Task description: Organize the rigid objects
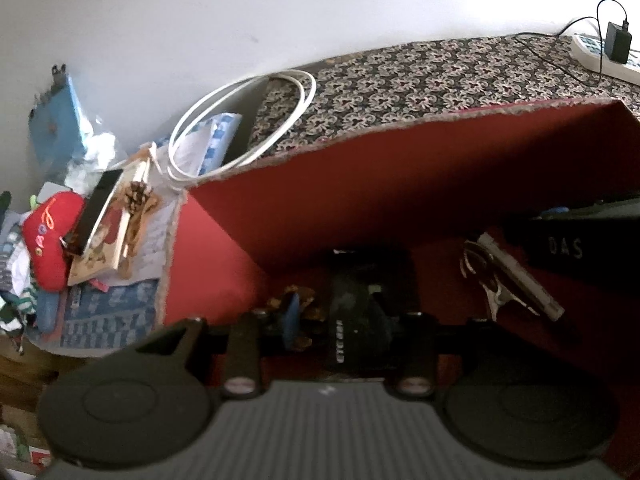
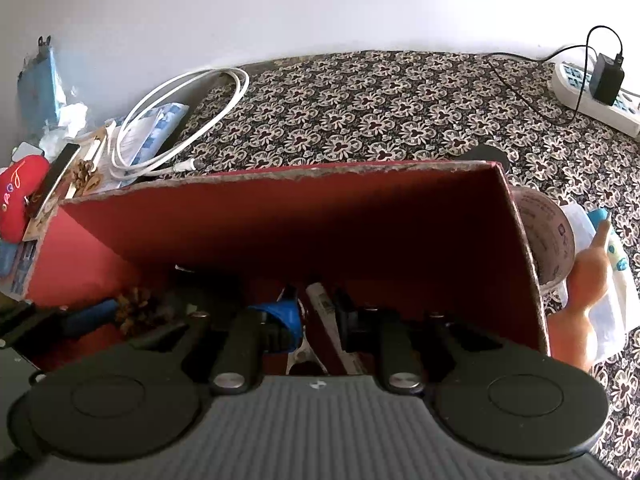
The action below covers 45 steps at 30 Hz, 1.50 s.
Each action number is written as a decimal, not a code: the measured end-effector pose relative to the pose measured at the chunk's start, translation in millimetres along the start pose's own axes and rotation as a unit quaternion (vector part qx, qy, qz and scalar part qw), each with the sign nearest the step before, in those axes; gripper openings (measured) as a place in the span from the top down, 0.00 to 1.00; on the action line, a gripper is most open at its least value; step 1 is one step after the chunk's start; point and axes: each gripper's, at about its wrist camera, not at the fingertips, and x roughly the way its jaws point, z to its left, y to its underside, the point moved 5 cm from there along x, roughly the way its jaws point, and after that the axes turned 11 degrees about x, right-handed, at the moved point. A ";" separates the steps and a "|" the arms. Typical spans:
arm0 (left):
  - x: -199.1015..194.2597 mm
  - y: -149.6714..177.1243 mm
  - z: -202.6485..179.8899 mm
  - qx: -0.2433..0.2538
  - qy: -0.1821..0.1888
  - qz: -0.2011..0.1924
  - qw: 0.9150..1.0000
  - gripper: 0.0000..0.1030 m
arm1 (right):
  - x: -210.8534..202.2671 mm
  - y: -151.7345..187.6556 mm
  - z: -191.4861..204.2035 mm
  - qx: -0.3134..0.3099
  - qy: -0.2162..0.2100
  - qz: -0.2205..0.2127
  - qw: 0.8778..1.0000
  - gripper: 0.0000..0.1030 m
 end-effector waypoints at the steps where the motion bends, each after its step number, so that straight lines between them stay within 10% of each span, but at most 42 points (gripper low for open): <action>1: -0.2 0.0 -0.1 -0.001 -0.003 0.000 1.000 0.51 | 0.2 0.5 -0.3 0.001 0.001 0.001 1.000 0.99; 11: -5.5 -0.3 -1.7 0.007 0.000 -0.018 1.000 0.36 | 2.7 2.0 -3.2 0.011 0.022 0.010 1.000 0.98; 45: -1.2 -3.2 -0.9 0.004 0.037 -0.021 0.999 0.36 | -2.0 0.6 -3.6 0.017 0.026 -0.018 0.999 0.95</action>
